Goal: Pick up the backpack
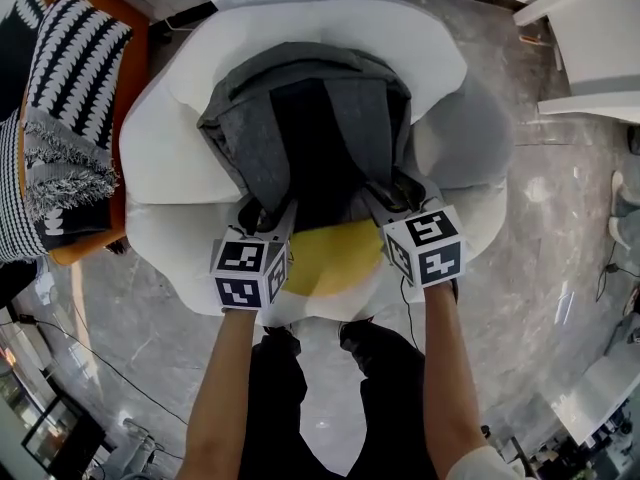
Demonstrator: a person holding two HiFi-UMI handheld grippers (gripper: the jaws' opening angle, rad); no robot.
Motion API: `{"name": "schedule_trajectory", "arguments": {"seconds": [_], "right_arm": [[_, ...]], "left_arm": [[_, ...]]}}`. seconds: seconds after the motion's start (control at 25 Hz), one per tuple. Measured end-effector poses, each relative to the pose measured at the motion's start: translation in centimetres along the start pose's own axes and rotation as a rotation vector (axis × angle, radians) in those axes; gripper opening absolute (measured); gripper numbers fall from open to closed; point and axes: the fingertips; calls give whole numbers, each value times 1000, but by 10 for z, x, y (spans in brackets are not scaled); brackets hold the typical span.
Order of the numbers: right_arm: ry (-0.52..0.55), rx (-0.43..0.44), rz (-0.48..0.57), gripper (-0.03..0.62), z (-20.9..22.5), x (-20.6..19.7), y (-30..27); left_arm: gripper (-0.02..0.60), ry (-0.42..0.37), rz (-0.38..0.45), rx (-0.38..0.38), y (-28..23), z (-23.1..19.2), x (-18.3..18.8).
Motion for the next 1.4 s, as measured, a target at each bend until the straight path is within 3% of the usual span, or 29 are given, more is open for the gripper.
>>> {"name": "schedule_trajectory", "arguments": {"seconds": [0.32, 0.6, 0.84, 1.04, 1.2, 1.28, 1.4], "right_arm": [[-5, 17, 41, 202, -6, 2, -14], [23, 26, 75, 202, -7, 11, -24], [-37, 25, 126, 202, -10, 15, -32], [-1, 16, 124, 201, -9, 12, -33], [13, 16, 102, 199, -10, 8, -30], [26, 8, 76, 197, -10, 3, -28], [33, -17, 57, 109, -6, -1, -26]], "left_arm": [[202, -2, -3, -5, -7, -2, -12], [202, 14, 41, -28, -13, -1, 2], [202, 3, 56, -36, -21, -4, 7], [202, 16, 65, -74, -25, 4, 8], [135, 20, 60, -85, -24, 11, 7], [132, 26, 61, -86, -22, 13, 6], [94, 41, 62, -73, -18, 12, 5]]}}
Point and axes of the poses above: the fingertips, and each gripper's own axes: y backward along the fingers, z to its right, x out of its top, and after that the axes turned 15 degrees about z, right-handed
